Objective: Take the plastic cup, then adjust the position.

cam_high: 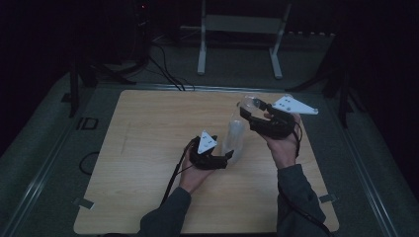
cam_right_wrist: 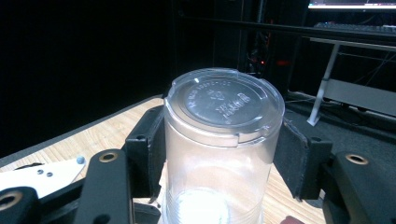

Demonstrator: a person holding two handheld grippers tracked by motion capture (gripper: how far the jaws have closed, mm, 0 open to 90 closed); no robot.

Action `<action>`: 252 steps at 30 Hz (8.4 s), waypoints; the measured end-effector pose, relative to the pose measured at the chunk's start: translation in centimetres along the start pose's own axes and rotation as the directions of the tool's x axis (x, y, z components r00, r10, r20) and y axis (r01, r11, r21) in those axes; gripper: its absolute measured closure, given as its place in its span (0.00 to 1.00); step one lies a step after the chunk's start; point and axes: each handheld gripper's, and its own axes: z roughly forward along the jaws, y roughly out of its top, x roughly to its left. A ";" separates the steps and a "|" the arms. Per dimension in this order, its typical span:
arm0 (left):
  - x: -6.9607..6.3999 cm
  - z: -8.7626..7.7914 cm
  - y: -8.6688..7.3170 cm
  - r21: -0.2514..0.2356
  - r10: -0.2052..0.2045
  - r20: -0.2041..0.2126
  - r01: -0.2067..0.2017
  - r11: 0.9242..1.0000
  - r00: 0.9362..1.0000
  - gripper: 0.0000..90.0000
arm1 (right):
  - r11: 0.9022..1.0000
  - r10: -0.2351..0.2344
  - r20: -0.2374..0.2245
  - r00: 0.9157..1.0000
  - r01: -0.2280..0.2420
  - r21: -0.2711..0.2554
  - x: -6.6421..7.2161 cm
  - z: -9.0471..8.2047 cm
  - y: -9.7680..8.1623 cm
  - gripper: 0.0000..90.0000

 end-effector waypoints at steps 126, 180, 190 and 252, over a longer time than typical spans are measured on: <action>-3.5 -1.4 -0.4 -0.070 0.089 0.108 -0.082 0.994 0.990 0.23 | 0.897 0.443 -0.084 0.893 -0.440 0.052 -1.5 -3.5 -14.5 0.46; -5.6 1.9 -0.2 -0.127 0.083 0.171 -0.062 0.990 0.982 0.17 | 0.767 0.628 -0.247 0.738 -0.641 0.037 -2.3 -3.6 -15.4 0.46; -5.8 2.4 -0.4 -0.107 0.076 0.171 -0.058 0.993 0.982 0.23 | 0.760 0.630 -0.276 0.726 -0.649 0.028 -2.3 -3.7 -15.5 0.47; -3.5 -0.7 1.5 -0.103 0.118 0.136 -0.105 0.989 0.984 0.34 | 0.863 0.504 -0.166 0.847 -0.494 0.102 -3.1 -5.3 -14.8 0.41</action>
